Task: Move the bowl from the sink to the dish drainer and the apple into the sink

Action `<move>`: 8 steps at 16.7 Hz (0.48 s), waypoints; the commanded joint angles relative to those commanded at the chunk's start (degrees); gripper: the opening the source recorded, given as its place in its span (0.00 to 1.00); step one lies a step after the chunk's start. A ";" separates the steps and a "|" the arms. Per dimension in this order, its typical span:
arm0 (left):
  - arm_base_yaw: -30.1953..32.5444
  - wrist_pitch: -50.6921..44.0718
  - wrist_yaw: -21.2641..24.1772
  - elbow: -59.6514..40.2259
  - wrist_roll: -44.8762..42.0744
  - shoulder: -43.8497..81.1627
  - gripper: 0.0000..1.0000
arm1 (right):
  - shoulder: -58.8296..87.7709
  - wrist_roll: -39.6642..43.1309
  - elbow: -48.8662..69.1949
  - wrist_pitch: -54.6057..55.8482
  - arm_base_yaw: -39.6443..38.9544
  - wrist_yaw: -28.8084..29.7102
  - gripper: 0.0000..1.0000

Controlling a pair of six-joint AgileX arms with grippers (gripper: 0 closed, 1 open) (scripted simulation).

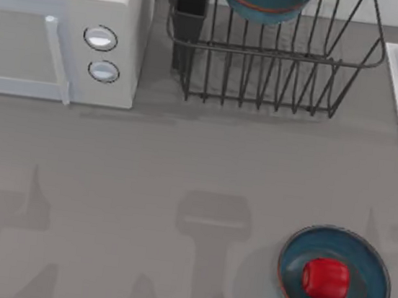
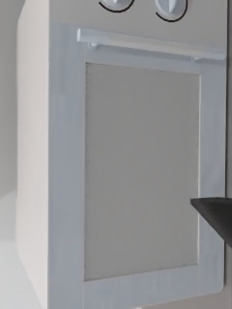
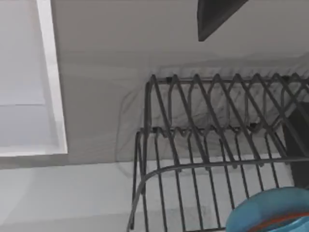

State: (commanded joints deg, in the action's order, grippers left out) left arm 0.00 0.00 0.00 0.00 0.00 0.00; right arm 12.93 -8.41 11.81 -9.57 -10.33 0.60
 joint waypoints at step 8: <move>0.00 0.00 0.00 0.00 0.00 0.00 1.00 | 44.51 -18.21 28.99 -27.69 -19.24 -0.30 1.00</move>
State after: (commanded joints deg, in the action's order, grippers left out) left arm 0.00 0.00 0.00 0.00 0.00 0.00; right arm 57.43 -26.63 40.80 -37.26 -29.57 0.30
